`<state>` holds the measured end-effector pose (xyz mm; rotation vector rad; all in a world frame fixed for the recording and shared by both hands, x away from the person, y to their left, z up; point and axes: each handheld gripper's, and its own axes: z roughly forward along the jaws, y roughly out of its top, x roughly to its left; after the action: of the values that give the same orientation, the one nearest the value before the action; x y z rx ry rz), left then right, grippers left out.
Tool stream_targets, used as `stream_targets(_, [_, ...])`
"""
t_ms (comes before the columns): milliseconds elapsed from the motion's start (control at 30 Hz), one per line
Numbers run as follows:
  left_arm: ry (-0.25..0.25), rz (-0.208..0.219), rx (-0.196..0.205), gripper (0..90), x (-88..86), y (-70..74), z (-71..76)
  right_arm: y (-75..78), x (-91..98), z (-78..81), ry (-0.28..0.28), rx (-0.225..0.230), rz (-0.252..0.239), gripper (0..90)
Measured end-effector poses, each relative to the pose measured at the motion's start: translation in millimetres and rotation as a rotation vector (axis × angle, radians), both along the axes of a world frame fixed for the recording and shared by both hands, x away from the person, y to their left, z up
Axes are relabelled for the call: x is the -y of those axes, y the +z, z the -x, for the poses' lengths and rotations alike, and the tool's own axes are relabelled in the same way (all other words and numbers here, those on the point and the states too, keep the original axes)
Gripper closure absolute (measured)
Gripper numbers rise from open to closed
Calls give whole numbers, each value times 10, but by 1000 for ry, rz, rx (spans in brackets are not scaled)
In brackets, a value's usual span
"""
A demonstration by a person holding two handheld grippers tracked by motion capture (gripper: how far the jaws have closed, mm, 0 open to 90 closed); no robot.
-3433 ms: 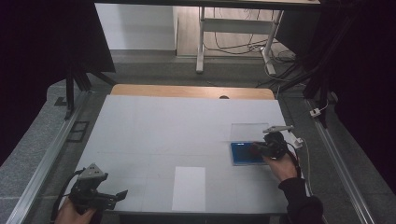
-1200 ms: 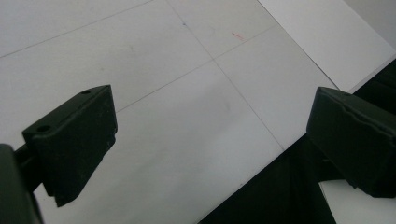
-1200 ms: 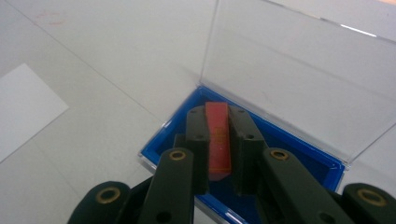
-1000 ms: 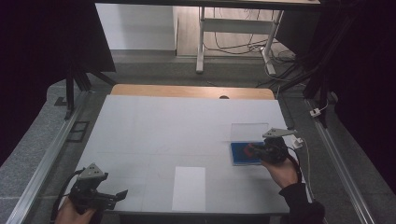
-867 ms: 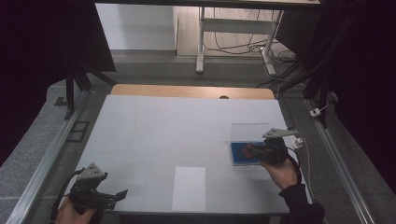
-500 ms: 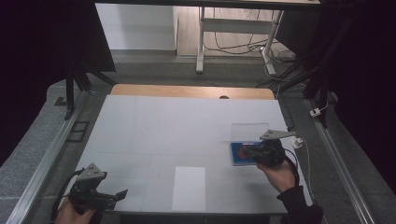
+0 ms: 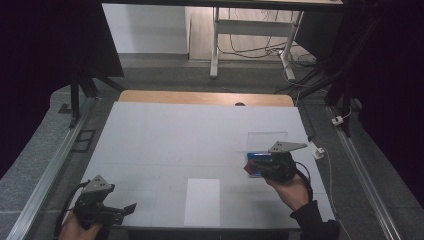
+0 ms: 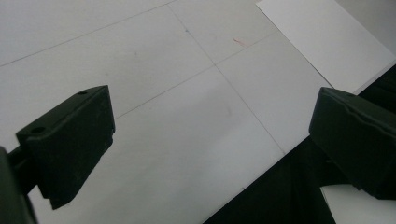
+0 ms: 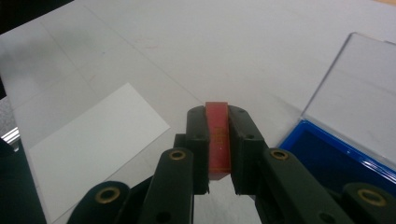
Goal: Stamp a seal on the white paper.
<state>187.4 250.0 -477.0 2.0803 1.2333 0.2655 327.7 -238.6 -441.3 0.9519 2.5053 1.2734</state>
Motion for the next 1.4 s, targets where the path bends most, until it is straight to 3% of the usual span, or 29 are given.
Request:
stream_targets(1133, [0, 2, -2, 10, -1, -2, -3, -152, -705, 228, 231, 4, 82, 795])
stream_targets(1400, [2, 3, -1, 10, -1, 0, -1, -232, -861, 260, 257, -17, 92, 796])
